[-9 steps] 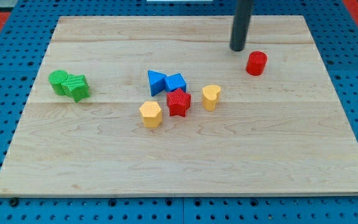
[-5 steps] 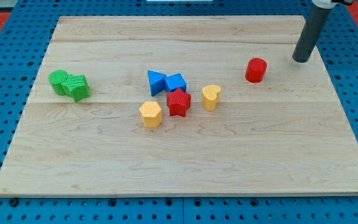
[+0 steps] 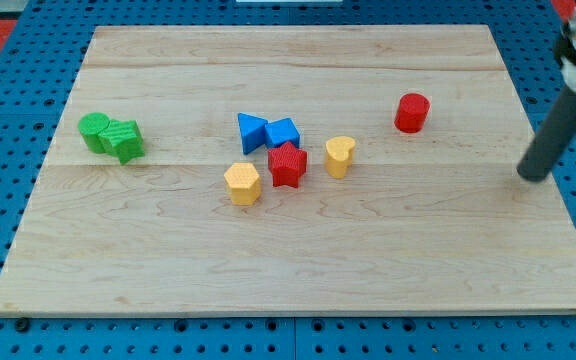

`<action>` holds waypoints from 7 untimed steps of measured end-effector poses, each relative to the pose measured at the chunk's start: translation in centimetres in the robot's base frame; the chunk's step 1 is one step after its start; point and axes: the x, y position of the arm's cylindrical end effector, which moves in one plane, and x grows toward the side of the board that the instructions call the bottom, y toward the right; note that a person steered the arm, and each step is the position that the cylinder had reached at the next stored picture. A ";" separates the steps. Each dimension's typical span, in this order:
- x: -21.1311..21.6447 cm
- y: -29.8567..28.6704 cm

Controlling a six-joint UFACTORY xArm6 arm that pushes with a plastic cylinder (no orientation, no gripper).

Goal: Move the yellow hexagon left a bit

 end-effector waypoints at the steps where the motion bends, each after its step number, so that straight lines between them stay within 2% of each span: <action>1: 3.7 -3.5; 2: 4.6 -9.7; 4: -0.3 -22.7; 5: -2.7 -31.4; 7: -4.6 -37.1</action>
